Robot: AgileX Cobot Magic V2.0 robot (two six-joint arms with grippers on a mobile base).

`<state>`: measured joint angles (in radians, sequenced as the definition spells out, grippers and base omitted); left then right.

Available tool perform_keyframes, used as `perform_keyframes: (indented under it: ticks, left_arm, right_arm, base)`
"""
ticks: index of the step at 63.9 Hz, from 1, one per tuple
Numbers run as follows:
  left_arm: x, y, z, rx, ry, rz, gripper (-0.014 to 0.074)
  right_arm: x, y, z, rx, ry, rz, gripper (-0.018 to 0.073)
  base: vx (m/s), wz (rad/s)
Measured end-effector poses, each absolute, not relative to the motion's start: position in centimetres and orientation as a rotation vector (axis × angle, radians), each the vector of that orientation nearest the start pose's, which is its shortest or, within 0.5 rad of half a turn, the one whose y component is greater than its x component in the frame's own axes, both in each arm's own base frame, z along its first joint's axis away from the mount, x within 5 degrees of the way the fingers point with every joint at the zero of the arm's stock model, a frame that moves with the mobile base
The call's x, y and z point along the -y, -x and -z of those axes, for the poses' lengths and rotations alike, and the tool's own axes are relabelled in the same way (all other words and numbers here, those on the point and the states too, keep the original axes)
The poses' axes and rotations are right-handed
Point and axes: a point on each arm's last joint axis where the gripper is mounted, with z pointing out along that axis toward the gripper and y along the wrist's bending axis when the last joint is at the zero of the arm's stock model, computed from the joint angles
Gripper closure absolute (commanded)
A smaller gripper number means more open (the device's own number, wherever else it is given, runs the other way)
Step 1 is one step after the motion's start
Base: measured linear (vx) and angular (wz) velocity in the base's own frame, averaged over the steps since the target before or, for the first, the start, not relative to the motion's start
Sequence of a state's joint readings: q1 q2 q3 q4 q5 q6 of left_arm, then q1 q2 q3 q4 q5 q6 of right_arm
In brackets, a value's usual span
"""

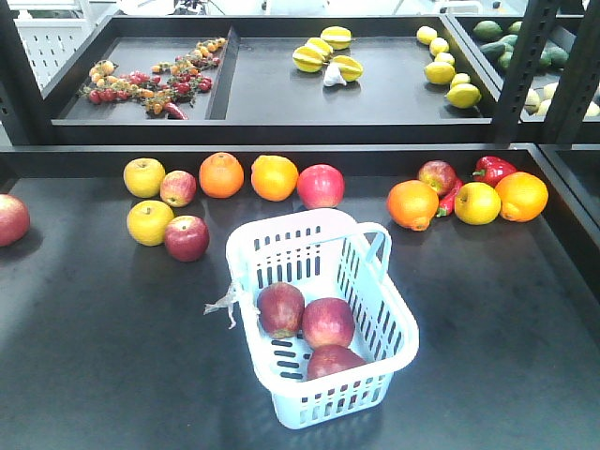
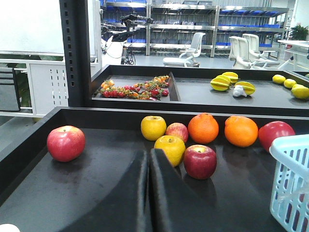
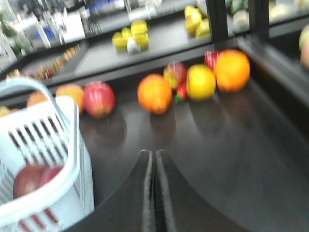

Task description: Pick three apples into basket with both arms

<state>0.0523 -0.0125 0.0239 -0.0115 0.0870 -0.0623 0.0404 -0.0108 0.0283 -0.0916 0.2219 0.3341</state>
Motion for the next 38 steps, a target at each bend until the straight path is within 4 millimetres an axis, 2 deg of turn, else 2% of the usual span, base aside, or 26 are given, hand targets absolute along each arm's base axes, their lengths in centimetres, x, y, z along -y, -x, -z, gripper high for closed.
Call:
perform_keyframes:
  ticks: [18, 38]
  left_arm:
    - [-0.3, -5.6, -19.8, -1.579, 0.099, 0.018, 0.0603]
    - [-0.3, -5.6, -19.8, -1.579, 0.099, 0.018, 0.0603]
  right_arm:
    - [-0.3, -5.6, -21.0, -1.439, 0.002, -0.068, 0.0564]
    - [-0.2, -5.6, -21.1, -1.423, -0.01, -0.078, 0.0564]
  base:
    - [0.0, 0.0]
    - [0.0, 0.0]
